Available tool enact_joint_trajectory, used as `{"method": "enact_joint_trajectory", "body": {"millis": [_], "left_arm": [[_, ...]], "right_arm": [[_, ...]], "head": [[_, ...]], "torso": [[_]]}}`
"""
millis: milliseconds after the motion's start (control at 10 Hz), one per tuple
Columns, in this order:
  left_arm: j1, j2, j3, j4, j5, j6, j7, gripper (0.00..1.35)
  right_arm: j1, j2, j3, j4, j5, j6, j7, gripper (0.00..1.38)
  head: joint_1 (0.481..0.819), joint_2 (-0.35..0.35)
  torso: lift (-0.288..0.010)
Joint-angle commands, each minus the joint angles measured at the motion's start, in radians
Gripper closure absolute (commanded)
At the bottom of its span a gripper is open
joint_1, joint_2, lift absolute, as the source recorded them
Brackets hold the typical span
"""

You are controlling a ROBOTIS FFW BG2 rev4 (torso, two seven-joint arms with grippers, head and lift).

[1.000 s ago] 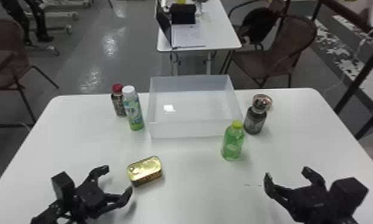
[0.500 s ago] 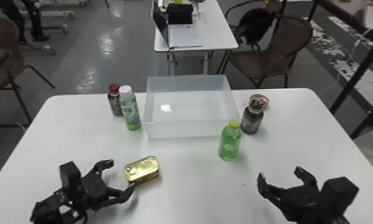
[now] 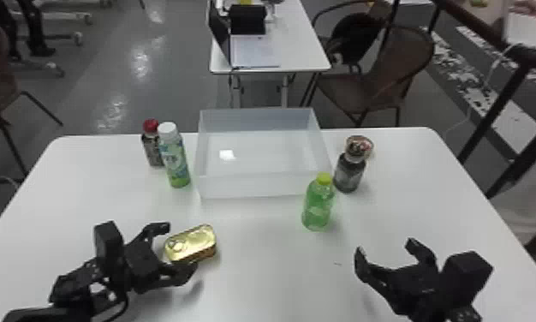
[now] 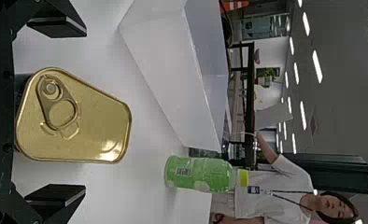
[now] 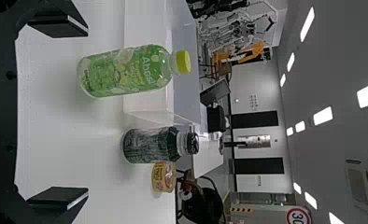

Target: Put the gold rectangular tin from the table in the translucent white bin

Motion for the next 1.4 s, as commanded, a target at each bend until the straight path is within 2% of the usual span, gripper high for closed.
{"method": "enact_joint_trajectory", "body": {"millis": [0, 300, 400, 500, 700, 1000, 1300], "left_arm": [[-0.017, 0.001, -0.022, 0.021, 0.005, -0.004, 0.000, 0.12], [-0.037, 0.006, -0.051, 0.053, -0.006, -0.002, 0.000, 0.13], [-0.043, 0.009, -0.060, 0.059, -0.011, 0.001, -0.002, 0.20], [-0.052, 0.009, -0.057, 0.074, -0.011, -0.005, -0.009, 0.38], [-0.055, 0.009, -0.054, 0.077, -0.011, -0.007, -0.011, 0.58], [-0.055, 0.003, -0.043, 0.060, -0.020, -0.022, -0.011, 0.59], [-0.031, -0.008, -0.029, -0.108, -0.057, 0.131, -0.005, 0.63]], "right_arm": [[-0.003, 0.006, 0.000, 0.006, -0.003, 0.000, 0.003, 0.09], [-0.005, 0.008, 0.000, 0.008, -0.002, -0.002, 0.003, 0.09], [-0.006, 0.008, 0.000, 0.009, -0.003, -0.002, 0.003, 0.09], [-0.008, 0.006, 0.000, 0.011, -0.003, -0.003, 0.003, 0.09], [-0.008, 0.008, 0.000, 0.012, -0.003, -0.003, 0.003, 0.09], [-0.006, 0.006, 0.000, 0.014, -0.003, -0.003, 0.004, 0.09], [-0.006, 0.006, 0.000, 0.018, -0.008, -0.003, 0.006, 0.09]], "head": [[0.695, -0.033], [0.695, -0.052], [0.695, -0.055], [0.695, -0.059], [0.695, -0.062], [0.695, -0.058], [0.695, -0.056]], "torso": [[-0.087], [-0.087], [-0.087], [-0.087], [-0.087], [-0.087], [-0.087]]}}
